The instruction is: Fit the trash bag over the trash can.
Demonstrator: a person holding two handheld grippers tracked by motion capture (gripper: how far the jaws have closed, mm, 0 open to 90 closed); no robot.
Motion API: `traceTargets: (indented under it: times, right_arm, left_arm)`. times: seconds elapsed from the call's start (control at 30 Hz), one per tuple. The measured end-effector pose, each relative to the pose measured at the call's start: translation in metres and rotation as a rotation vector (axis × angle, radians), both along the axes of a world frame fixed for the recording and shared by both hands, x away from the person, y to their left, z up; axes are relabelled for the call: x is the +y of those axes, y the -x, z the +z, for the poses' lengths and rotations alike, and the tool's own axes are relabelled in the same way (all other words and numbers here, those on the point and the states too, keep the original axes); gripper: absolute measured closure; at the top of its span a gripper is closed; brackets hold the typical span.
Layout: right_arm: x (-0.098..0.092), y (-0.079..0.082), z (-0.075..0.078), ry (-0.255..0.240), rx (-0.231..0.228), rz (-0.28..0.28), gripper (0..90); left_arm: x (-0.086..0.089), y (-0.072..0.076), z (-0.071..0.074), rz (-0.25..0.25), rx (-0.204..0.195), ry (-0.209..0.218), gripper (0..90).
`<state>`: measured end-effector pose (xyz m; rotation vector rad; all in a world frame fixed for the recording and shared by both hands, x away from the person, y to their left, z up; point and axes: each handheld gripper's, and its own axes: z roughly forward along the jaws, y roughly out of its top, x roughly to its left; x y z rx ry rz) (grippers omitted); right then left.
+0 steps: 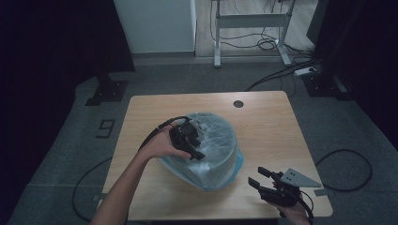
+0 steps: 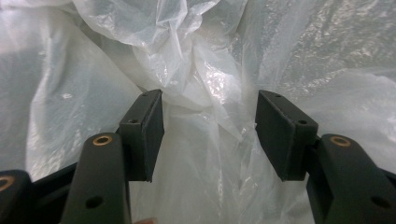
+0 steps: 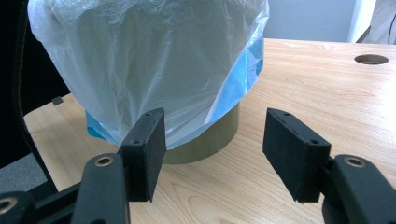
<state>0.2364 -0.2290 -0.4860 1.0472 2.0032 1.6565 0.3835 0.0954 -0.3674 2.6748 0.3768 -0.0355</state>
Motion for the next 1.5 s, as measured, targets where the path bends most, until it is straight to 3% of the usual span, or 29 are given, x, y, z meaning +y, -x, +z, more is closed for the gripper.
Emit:
traceTargets:
  times: [0.07, 0.2, 0.43, 0.53, 0.8, 1.13, 1.5]
  right_arm:
    - [-0.001, 0.0, 0.0, 0.0, 0.0, -0.003, 38.6]
    - [-0.003, 0.001, 0.0, -0.003, 0.0, -0.008, 38.6]
    - [-0.004, 0.001, 0.001, -0.004, -0.005, -0.014, 38.5]
    - [-0.005, 0.001, 0.001, -0.003, -0.006, -0.017, 38.3]
    - [-0.009, -0.001, 0.0, 0.008, -0.006, -0.044, 37.6]
    - [-0.012, -0.003, -0.002, 0.012, 0.001, -0.062, 37.0]
    - [-0.012, -0.005, -0.005, 0.021, 0.011, -0.072, 36.7]
  left_arm:
    - [-0.001, -0.001, 0.0, 0.004, 0.002, -0.001, 41.8]
    - [0.004, 0.0, 0.004, 0.019, -0.013, 0.039, 40.5]
    - [0.025, 0.011, 0.017, 0.075, -0.084, 0.189, 37.8]
    - [0.039, 0.019, 0.021, 0.119, -0.128, 0.262, 35.7]
    - [0.076, 0.043, 0.024, 0.227, -0.217, 0.409, 33.0]
    - [0.133, 0.081, 0.004, 0.341, -0.264, 0.5, 31.4]
    - [0.174, 0.104, -0.029, 0.419, -0.254, 0.516, 31.0]
